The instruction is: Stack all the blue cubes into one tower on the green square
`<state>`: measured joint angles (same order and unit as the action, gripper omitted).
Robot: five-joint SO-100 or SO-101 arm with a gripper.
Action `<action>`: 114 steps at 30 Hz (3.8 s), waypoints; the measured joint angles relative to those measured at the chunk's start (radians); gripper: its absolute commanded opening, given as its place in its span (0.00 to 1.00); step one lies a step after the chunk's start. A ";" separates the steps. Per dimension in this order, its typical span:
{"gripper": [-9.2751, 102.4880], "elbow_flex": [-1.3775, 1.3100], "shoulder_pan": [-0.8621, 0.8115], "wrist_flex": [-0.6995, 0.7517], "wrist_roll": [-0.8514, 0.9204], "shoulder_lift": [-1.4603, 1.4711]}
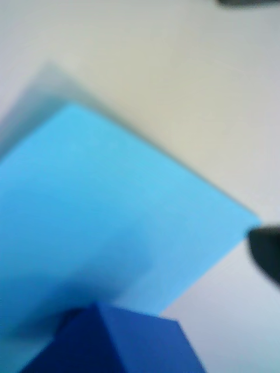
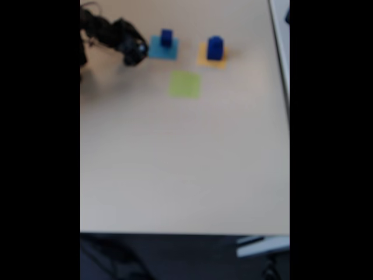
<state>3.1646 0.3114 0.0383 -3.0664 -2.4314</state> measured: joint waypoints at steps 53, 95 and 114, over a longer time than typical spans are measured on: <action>0.26 -0.012 -0.137 0.456 0.000 -0.718; 0.08 0.008 -0.413 0.555 2.683 -0.925; 0.08 0.008 -0.279 0.885 3.045 -0.925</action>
<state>3.1723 0.0322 0.9235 -0.0215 -3.3563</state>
